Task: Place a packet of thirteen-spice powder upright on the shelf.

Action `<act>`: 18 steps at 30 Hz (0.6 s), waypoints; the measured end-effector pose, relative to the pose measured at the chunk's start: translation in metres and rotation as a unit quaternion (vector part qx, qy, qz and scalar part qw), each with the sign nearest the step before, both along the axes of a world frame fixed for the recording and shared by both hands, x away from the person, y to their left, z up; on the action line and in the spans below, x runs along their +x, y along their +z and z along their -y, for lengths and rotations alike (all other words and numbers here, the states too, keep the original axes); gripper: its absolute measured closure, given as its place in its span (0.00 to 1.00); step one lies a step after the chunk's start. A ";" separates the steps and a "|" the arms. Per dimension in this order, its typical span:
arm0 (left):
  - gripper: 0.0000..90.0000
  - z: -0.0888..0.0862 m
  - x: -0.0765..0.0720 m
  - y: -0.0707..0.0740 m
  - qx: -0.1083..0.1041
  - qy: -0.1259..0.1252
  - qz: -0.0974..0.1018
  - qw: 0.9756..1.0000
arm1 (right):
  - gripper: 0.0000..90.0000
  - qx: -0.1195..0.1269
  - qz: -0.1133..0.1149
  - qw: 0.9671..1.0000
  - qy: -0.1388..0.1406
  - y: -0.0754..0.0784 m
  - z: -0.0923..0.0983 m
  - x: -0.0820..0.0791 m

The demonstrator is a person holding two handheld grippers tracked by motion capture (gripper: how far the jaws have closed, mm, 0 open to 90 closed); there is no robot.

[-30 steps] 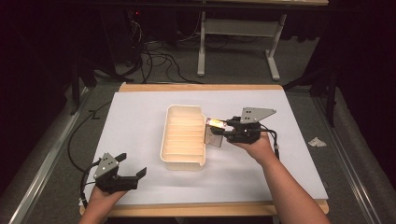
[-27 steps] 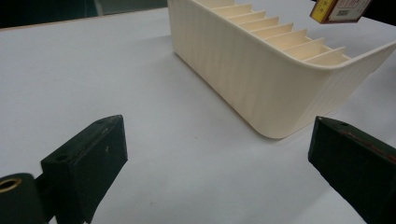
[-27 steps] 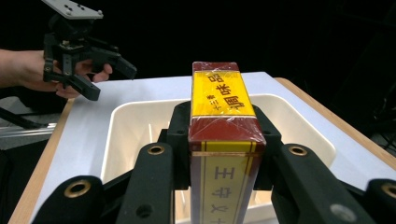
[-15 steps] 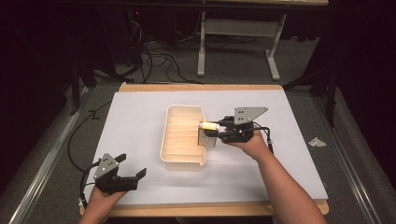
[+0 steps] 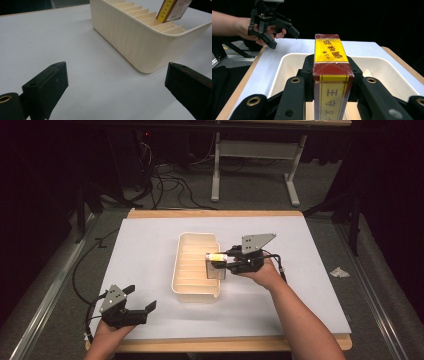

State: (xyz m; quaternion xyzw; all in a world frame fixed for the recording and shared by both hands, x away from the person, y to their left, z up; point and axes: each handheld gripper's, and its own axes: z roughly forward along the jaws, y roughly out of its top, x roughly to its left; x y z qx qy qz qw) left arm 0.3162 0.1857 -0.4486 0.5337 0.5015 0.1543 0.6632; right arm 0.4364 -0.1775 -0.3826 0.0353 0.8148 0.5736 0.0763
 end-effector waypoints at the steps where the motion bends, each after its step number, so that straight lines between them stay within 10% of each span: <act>1: 0.06 0.000 0.000 0.000 -0.002 0.000 -0.001 1.000 | 0.77 -0.004 0.001 1.000 0.000 0.000 -0.002 0.000; 18: 0.06 0.001 -0.001 -0.001 0.001 -0.004 -0.002 1.000 | 0.77 0.001 0.003 1.000 0.013 -0.002 -0.025 0.008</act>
